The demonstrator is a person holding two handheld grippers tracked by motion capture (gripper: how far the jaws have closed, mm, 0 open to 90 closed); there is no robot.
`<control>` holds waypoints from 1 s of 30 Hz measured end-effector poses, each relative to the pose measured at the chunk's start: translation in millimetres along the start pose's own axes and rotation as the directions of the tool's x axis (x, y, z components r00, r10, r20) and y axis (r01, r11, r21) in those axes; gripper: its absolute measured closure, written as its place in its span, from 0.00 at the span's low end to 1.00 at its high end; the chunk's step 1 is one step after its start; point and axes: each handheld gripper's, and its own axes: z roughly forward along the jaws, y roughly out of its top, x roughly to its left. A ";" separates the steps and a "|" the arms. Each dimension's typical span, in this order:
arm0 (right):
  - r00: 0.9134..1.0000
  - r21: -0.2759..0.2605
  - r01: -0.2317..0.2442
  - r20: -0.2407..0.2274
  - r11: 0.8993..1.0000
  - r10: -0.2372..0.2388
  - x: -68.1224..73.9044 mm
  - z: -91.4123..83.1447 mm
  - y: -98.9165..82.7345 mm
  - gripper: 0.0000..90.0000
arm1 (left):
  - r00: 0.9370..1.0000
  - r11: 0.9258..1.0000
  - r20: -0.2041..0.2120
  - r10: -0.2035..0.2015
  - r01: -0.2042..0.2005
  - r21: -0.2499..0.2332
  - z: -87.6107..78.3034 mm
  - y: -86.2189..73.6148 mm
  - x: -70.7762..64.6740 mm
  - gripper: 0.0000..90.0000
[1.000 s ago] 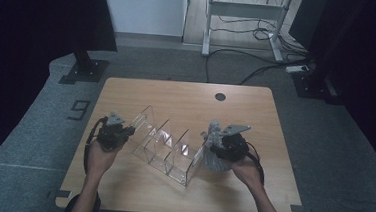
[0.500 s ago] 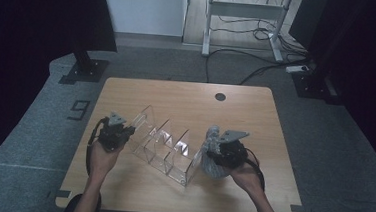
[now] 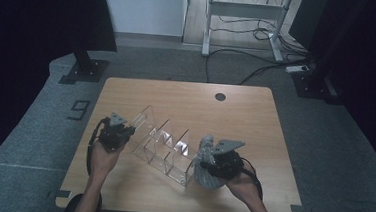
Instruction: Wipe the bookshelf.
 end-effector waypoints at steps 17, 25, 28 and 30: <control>0.995 -0.004 0.033 -0.090 0.999 -0.033 29.9 -2.2 -4.7 0.73 | 1.000 1.000 -0.003 0.001 -0.001 0.009 -0.1 0.7 -0.4 0.94; 0.995 0.019 0.018 -0.097 1.000 -0.016 28.5 8.3 -13.2 0.73 | 1.000 1.000 -0.002 0.005 -0.005 0.014 -0.3 0.9 -0.1 0.94; 0.995 0.030 0.011 -0.095 0.999 -0.008 28.3 13.3 -17.3 0.73 | 1.000 1.000 0.001 0.003 -0.003 0.013 -0.1 0.9 0.0 0.94; 0.995 0.040 0.009 -0.099 0.999 -0.004 28.1 15.9 -19.4 0.73 | 1.000 1.000 0.003 0.001 -0.001 0.013 -0.2 0.8 0.2 0.94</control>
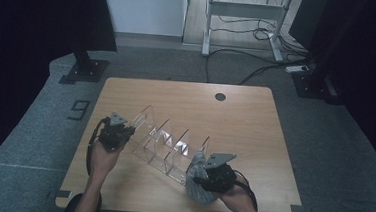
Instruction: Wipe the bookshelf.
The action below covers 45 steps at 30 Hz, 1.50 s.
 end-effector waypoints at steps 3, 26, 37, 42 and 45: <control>1.000 0.020 -0.008 -0.005 1.000 0.008 -0.4 7.4 -5.1 0.73 | 1.000 1.000 0.005 0.003 -0.003 -0.001 0.0 -0.1 0.4 0.94; 0.991 0.012 -0.101 0.090 0.995 0.099 -36.7 13.8 -9.2 0.73 | 0.999 0.999 0.038 0.033 -0.033 -0.001 -0.6 -0.6 3.7 0.95; 0.976 0.005 -0.145 0.164 0.989 0.142 -63.8 16.7 -7.6 0.73 | 0.999 0.999 0.038 0.037 -0.038 0.002 -0.6 -0.2 3.3 0.95; 0.965 0.002 -0.174 0.197 0.985 0.170 -77.9 17.9 -6.0 0.73 | 0.999 0.999 0.037 0.037 -0.037 0.002 -0.5 -0.1 3.2 0.95; 0.962 0.003 -0.185 0.206 0.983 0.180 -83.5 19.1 -5.1 0.73 | 0.999 0.999 0.033 0.035 -0.035 0.001 -0.3 -0.1 2.7 0.95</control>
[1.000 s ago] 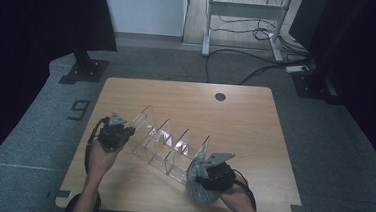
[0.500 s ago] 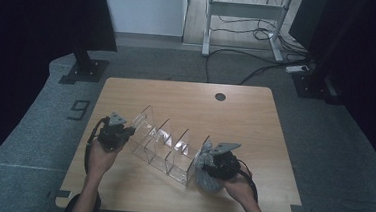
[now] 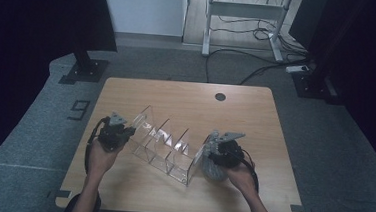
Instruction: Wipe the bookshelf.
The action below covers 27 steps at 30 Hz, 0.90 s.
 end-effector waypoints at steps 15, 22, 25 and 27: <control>1.000 0.075 -0.008 0.021 0.997 0.007 -5.1 24.1 -7.5 0.73 | 1.000 1.000 -0.007 -0.011 0.011 -0.004 0.7 0.1 -0.5 0.95; 1.000 0.090 -0.004 0.025 0.996 0.002 -4.9 28.7 -9.1 0.73 | 1.000 1.000 -0.025 -0.017 0.017 -0.005 1.6 0.4 -2.3 0.95; 1.000 0.094 0.004 0.015 0.996 -0.006 0.3 26.3 -9.1 0.73 | 0.999 1.000 -0.034 -0.023 0.022 -0.005 2.0 0.5 -3.4 0.95; 1.000 0.095 0.013 0.011 0.995 -0.014 3.8 25.1 -9.4 0.73 | 0.999 1.000 -0.040 -0.024 0.024 -0.004 2.2 0.7 -4.3 0.95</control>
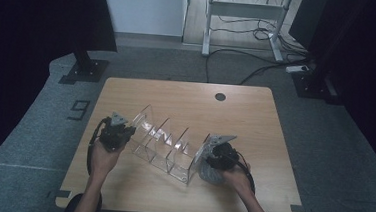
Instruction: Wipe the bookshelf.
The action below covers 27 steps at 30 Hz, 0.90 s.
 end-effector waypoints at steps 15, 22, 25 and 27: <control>0.996 0.000 0.052 -0.070 0.999 -0.052 26.5 -9.2 -6.5 0.73 | 1.000 1.000 -0.012 -0.009 0.009 0.005 0.3 0.4 -1.3 0.95; 0.991 0.003 0.080 -0.111 0.997 -0.079 44.4 -13.7 -11.7 0.72 | 1.000 1.000 -0.019 -0.010 0.010 0.007 0.5 0.6 -2.2 0.95; 0.988 0.001 0.092 -0.124 0.996 -0.091 49.9 -15.0 -13.4 0.72 | 1.000 1.000 -0.021 -0.011 0.011 0.008 0.5 0.6 -2.4 0.95; 0.986 0.000 0.097 -0.135 0.995 -0.096 53.9 -16.0 -14.8 0.72 | 1.000 1.000 -0.021 -0.012 0.012 0.011 0.4 0.8 -2.5 0.94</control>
